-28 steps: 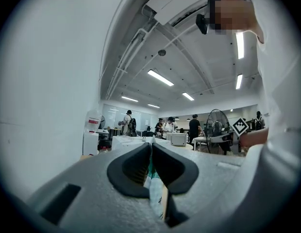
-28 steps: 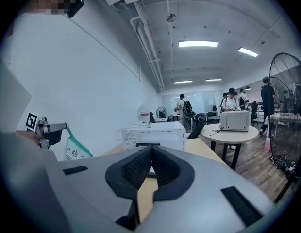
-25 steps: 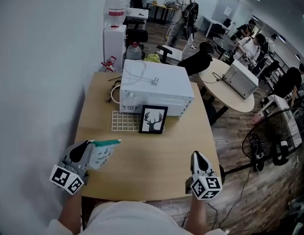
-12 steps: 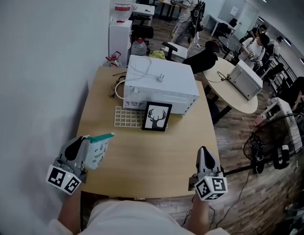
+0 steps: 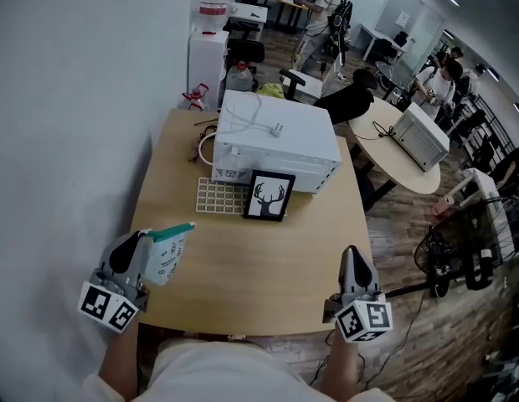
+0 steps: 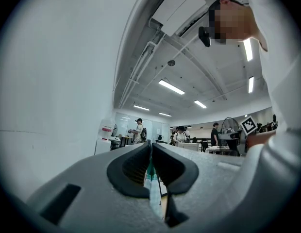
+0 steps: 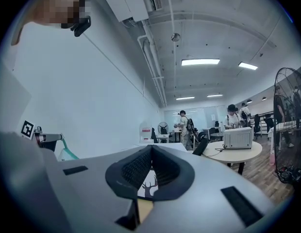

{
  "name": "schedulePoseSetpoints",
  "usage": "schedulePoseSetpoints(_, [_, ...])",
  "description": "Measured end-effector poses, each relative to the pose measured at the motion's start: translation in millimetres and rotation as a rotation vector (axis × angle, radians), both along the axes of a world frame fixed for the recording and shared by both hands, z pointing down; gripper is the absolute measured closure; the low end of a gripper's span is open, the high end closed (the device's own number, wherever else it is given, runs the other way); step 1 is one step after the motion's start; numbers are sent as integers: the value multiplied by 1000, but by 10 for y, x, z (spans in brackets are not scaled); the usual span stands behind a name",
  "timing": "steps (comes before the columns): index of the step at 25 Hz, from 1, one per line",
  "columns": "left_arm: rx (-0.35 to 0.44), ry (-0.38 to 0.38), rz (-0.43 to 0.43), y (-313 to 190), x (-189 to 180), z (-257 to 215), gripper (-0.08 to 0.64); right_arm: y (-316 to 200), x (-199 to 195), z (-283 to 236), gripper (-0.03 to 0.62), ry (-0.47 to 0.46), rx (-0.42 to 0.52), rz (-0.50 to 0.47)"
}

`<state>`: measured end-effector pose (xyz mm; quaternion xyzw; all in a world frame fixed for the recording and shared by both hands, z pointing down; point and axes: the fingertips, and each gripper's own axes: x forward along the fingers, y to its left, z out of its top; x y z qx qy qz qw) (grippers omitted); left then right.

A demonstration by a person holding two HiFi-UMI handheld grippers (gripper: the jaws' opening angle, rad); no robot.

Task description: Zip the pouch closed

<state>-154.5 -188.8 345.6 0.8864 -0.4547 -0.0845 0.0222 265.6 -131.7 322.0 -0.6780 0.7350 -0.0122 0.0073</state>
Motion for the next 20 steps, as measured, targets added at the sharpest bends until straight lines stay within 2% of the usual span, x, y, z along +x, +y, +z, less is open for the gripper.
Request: schedulePoseSetpoints(20, [5,7,29,65,-89,34,535,138,-191,57,594,20,4,11])
